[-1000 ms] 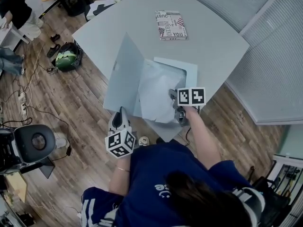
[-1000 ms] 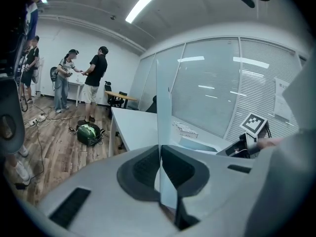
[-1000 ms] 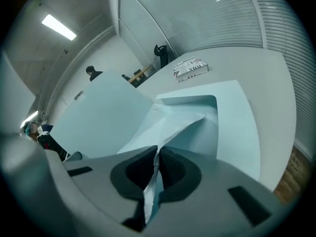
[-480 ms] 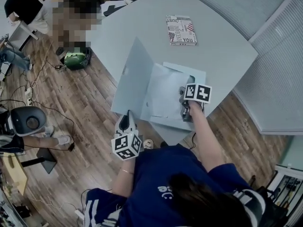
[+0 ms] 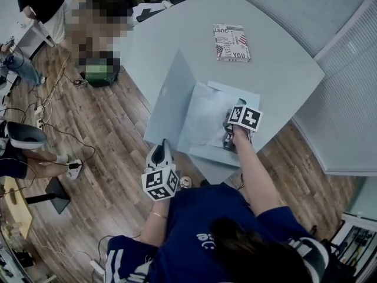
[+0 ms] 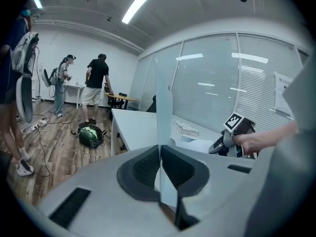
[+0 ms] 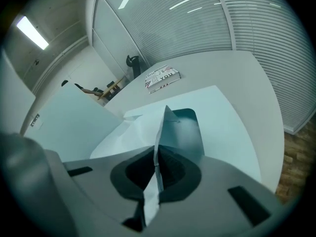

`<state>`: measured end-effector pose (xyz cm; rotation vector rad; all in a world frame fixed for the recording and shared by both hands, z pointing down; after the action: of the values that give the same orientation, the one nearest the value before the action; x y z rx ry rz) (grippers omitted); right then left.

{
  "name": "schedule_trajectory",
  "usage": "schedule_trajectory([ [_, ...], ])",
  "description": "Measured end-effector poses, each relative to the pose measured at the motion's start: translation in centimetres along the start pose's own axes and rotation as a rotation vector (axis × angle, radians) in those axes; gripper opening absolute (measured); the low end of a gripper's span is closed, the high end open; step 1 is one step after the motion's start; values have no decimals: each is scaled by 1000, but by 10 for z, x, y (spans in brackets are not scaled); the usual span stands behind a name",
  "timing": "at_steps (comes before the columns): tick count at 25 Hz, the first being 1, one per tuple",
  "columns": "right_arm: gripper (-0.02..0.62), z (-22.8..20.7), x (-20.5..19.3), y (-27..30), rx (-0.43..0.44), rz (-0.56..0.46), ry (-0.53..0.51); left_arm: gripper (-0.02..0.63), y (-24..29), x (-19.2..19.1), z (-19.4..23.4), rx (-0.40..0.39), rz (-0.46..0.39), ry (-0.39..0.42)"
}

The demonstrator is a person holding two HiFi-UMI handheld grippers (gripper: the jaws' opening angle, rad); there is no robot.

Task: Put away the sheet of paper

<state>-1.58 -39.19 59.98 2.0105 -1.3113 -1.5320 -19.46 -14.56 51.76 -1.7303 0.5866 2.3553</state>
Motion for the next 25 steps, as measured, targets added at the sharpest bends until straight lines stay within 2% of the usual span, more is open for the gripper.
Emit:
schedule_trajectory([
  [7, 8, 2, -14, 5, -30, 22, -132, 18, -3, 2, -2, -1, 2, 7],
  [12, 11, 8, -14, 9, -9, 56, -148, 18, 2, 0, 4, 4, 3, 6],
  [16, 104, 14, -18, 4, 43, 103, -109, 18, 1, 0, 4, 1, 7, 8],
  [18, 114, 16, -16, 1, 38, 96, -90, 18, 2, 1, 3, -5, 7, 14],
  [22, 222, 20, -9, -11, 7, 63, -89, 18, 2, 0, 2, -19, 7, 27],
  [25, 223, 19, -3, -18, -3, 43, -113, 18, 3, 1, 1, -29, 6, 39],
])
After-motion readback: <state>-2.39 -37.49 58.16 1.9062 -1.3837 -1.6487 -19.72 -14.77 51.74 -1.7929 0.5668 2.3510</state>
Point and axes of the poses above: the fingertips, and each gripper's own axes: y forward along the fingers, z to its left, x out of its top, the point moved 2 cm from there along -y, backward along the fingers, and after that the axes turned 10 degrees about -z, right-handed, at the moved point
